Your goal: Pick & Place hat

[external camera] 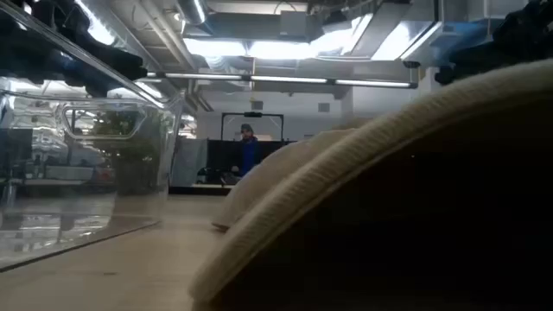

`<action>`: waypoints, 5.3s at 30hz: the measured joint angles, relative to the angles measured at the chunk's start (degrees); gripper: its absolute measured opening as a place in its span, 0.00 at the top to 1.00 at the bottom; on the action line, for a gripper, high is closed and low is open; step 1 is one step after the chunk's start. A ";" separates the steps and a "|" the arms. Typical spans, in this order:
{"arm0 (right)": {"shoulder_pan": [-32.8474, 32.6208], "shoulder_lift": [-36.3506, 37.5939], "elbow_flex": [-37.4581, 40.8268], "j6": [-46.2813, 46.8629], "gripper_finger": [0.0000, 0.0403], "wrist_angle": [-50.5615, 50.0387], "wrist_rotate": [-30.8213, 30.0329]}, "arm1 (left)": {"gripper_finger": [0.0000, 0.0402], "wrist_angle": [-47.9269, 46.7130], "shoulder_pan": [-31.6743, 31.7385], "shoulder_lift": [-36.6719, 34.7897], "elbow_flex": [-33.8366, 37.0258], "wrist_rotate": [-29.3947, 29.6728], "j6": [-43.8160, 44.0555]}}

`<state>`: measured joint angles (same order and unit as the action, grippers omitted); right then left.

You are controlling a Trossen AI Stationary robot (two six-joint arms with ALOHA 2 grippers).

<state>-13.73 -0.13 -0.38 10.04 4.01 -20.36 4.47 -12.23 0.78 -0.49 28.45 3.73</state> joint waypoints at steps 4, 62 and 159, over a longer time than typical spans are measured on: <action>0.02 0.01 0.00 -0.01 0.48 0.00 0.00 | 0.62 0.00 0.01 0.01 0.01 0.01 0.00; 0.02 -0.01 0.00 0.00 0.48 0.00 0.00 | 0.62 0.00 0.00 0.02 0.02 0.00 0.00; 17.37 -66.42 -27.54 44.99 0.56 -0.85 34.16 | 0.62 12.92 -0.04 0.02 0.02 -6.16 19.61</action>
<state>3.64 -66.56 -27.92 55.03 3.16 13.80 17.39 -12.27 0.80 -0.47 22.29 23.33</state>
